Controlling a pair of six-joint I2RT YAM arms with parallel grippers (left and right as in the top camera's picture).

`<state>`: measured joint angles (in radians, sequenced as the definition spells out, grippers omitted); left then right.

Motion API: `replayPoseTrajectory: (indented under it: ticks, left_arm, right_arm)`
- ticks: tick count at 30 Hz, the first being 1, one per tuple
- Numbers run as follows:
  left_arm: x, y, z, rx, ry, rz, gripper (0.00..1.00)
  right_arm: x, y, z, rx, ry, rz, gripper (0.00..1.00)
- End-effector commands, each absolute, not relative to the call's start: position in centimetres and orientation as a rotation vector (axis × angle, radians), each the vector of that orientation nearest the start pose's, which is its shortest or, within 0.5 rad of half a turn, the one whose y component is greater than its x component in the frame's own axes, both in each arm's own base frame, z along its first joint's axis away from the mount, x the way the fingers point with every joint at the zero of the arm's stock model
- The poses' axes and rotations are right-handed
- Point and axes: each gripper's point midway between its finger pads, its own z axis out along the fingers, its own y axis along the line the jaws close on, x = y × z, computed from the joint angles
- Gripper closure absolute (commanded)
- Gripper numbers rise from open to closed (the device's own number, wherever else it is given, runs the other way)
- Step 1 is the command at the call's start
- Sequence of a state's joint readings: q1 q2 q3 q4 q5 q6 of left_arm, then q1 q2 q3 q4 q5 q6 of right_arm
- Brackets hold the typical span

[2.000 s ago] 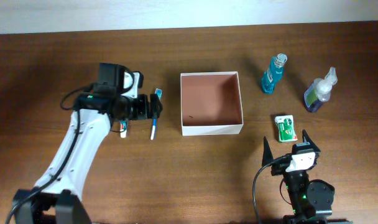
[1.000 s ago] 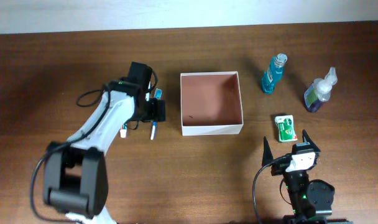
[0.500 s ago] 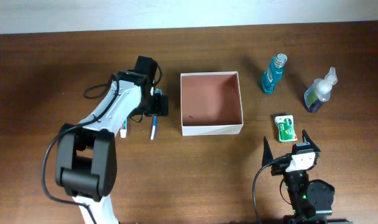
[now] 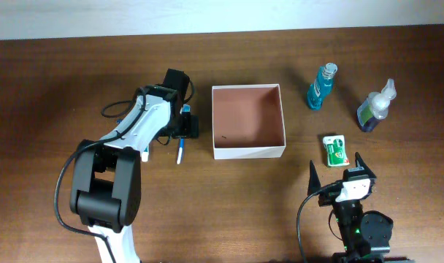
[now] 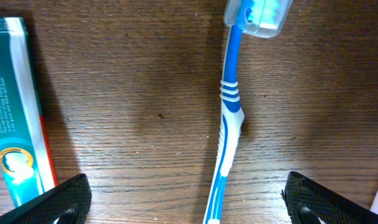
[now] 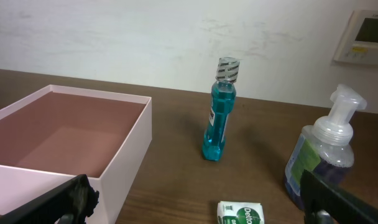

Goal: Pack container
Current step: 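Close the left gripper on the blue toothbrush handle and lift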

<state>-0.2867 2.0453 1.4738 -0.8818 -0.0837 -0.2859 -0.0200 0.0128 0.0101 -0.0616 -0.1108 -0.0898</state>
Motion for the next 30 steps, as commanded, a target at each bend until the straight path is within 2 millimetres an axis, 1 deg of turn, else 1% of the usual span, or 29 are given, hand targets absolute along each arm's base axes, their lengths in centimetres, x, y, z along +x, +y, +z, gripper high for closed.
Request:
replayPoseTrajectory:
  ticks: [1,7,11,14,19,23,30]
  left_arm:
    - [40.0,-10.0,1.9,-0.032,2.999,0.094,0.01]
    - [39.8,-11.0,0.7,-0.026,3.035,0.016,0.01]
    - [39.5,-11.2,-0.1,-0.025,3.058,0.007,0.01]
    - [39.6,-11.2,-0.2,-0.025,3.052,0.005,0.01]
    - [40.5,-11.5,-0.1,-0.026,3.016,-0.013,0.01]
    - [41.0,-12.4,0.0,-0.021,2.997,-0.087,0.01]
    - [41.3,-12.5,0.1,-0.021,2.988,-0.094,0.01]
  right_arm:
    - [24.5,1.4,15.9,-0.15,1.629,0.004,0.02]
    - [24.5,1.4,15.9,-0.15,1.629,0.004,0.02]
    - [24.5,1.4,15.9,-0.15,1.629,0.004,0.02]
    - [24.5,1.4,15.9,-0.15,1.629,0.004,0.02]
    - [24.5,1.4,15.9,-0.15,1.629,0.004,0.02]
    - [24.5,1.4,15.9,-0.15,1.629,0.004,0.02]
    - [24.5,1.4,15.9,-0.15,1.629,0.004,0.02]
